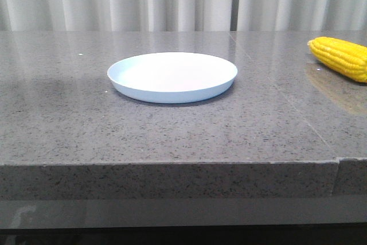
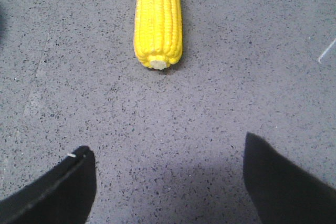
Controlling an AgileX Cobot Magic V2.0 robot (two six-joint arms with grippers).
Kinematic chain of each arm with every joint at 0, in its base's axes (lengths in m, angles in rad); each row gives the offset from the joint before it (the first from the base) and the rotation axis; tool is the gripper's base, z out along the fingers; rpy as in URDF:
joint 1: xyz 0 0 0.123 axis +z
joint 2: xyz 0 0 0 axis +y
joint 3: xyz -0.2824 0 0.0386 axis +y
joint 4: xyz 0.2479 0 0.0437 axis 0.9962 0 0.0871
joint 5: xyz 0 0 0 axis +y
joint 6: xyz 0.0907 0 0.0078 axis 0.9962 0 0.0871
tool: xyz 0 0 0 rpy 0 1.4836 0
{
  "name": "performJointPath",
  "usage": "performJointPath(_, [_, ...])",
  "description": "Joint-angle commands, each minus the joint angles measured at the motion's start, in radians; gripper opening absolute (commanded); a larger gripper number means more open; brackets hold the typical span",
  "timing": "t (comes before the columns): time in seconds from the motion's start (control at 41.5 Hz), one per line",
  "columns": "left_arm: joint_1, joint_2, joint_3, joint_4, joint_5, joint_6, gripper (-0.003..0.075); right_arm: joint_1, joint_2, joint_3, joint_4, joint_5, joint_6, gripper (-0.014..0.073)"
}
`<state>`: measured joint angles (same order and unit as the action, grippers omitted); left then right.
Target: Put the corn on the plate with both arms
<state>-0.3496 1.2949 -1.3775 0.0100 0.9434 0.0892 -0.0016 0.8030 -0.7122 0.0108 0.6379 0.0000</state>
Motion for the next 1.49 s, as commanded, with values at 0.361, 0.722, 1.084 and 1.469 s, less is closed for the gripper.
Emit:
performJointPath(0.361, [-0.009, -0.47, 0.376, -0.004, -0.108, -0.076, 0.0473, -0.008, 0.001, -0.032, -0.011, -0.064, -0.008, 0.0601])
performJointPath(0.722, [-0.009, -0.708, 0.512, -0.04, -0.115, -0.078, 0.0473, -0.008, 0.001, -0.032, -0.011, -0.064, -0.008, 0.0601])
performJointPath(1.084, [-0.009, -0.717, 0.512, -0.04, -0.115, -0.078, 0.0473, -0.008, 0.001, -0.032, -0.011, -0.065, -0.008, 0.0601])
performJointPath(1.469, [-0.009, -0.717, 0.512, -0.04, -0.115, -0.078, 0.0473, -0.008, 0.001, -0.031, -0.011, -0.07, -0.008, 0.0601])
